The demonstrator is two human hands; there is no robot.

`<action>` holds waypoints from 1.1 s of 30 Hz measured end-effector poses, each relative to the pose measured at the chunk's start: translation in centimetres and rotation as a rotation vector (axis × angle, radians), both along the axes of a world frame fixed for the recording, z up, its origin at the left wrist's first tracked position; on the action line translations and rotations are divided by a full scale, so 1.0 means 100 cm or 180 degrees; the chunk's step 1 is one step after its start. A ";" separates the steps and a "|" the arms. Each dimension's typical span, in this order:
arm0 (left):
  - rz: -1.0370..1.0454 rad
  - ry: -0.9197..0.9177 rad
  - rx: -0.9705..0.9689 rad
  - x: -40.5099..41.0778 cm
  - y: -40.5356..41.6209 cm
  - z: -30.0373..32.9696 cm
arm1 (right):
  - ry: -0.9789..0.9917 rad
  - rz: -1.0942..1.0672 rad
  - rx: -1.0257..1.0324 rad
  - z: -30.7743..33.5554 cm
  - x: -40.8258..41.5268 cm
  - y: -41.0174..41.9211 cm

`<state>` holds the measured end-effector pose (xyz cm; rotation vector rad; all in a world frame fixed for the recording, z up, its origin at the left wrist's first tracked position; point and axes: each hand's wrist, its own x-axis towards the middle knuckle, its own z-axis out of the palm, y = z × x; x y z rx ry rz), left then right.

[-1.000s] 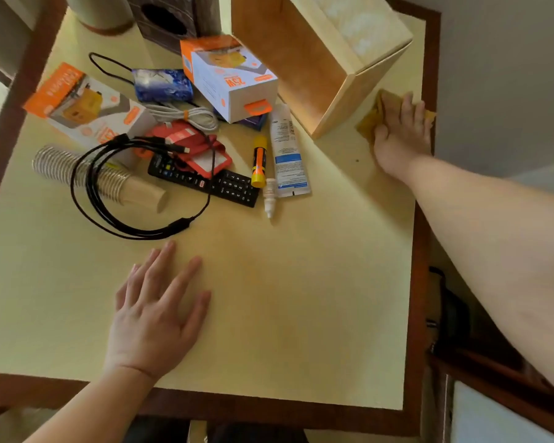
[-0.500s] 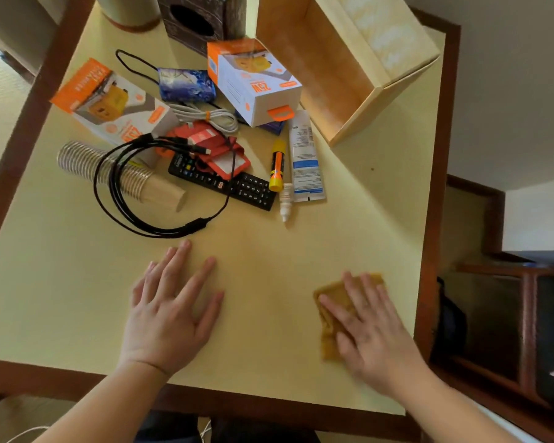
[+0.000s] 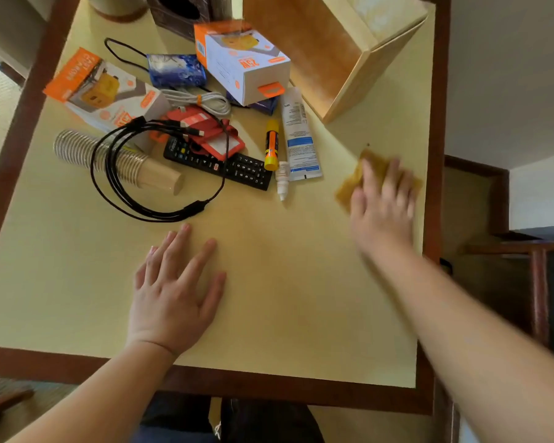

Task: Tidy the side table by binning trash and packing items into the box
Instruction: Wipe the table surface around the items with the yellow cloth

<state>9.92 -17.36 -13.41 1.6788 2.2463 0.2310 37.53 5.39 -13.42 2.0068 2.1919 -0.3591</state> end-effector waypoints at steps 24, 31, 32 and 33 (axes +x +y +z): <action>-0.0348 -0.0693 0.0064 -0.089 -0.055 0.014 | 0.0431 0.0849 -0.0245 0.006 -0.160 -0.226; 0.0109 -0.0293 -0.0409 -0.196 -0.111 0.028 | 0.0077 -0.1349 0.0109 0.000 -0.110 -0.172; 0.0137 -0.0289 -0.0473 -0.201 -0.115 0.028 | 0.0048 -0.1703 0.0075 -0.001 -0.132 -0.179; 0.0124 -0.0298 -0.0516 -0.204 -0.118 0.028 | 0.0024 -0.1702 0.0039 -0.001 -0.160 -0.189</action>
